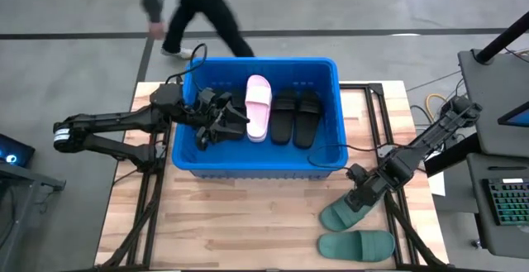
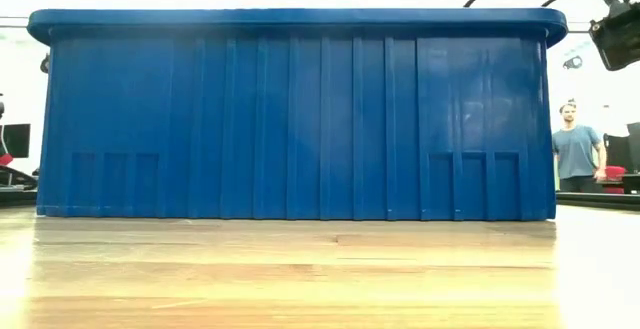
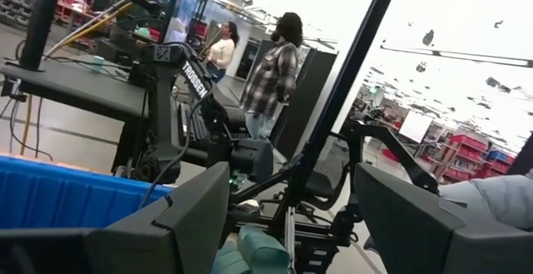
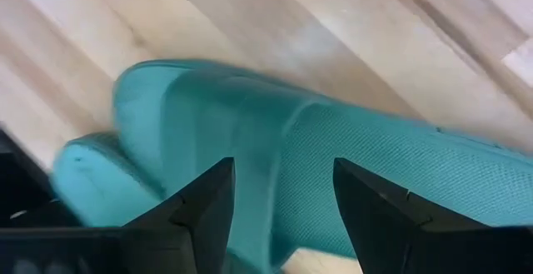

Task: Pick and place slides into bin
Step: Put the top green slide into the blue bin

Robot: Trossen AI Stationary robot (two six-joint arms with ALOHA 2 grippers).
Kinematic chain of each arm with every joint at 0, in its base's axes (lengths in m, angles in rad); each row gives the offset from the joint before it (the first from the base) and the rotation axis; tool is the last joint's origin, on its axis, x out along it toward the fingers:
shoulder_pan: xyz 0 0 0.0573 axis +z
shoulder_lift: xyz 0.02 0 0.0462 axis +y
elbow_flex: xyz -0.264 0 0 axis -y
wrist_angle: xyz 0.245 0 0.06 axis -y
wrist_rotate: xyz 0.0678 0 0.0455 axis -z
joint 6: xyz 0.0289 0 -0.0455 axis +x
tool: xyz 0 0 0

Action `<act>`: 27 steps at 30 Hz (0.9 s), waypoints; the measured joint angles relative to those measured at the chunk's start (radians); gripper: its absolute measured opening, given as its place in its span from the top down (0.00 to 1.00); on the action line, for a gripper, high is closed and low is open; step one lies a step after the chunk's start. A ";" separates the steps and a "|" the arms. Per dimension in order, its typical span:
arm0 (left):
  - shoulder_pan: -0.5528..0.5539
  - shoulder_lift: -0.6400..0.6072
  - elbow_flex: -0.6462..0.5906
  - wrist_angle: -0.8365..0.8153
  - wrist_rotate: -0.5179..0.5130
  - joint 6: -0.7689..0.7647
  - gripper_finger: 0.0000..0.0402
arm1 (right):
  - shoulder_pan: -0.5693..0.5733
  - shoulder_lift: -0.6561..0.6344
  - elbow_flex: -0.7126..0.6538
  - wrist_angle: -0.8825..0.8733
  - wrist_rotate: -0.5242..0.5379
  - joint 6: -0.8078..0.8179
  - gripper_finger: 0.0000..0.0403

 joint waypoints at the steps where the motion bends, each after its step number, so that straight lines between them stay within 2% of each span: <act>1: 0.000 0.000 0.000 0.000 0.005 0.000 0.39 | 0.000 0.011 -0.003 0.000 0.000 -0.003 0.52; 6: 0.000 -0.001 0.000 -0.002 0.023 0.000 0.39 | 0.000 0.059 -0.005 0.064 -0.007 -0.039 0.52; 12: 0.000 -0.001 0.000 -0.015 0.026 0.000 0.39 | 0.002 0.139 -0.016 0.089 -0.122 -0.046 0.52; 16: 0.000 -0.001 0.000 -0.017 0.027 0.000 0.39 | 0.005 0.172 -0.016 0.101 -0.129 -0.016 0.54; 20: 0.000 -0.001 0.000 -0.018 0.027 0.000 0.39 | 0.006 0.177 -0.017 0.144 -0.116 -0.013 0.65; 27: 0.000 -0.001 0.000 -0.025 0.029 0.000 0.39 | 0.006 0.165 -0.018 0.221 -0.113 -0.033 0.92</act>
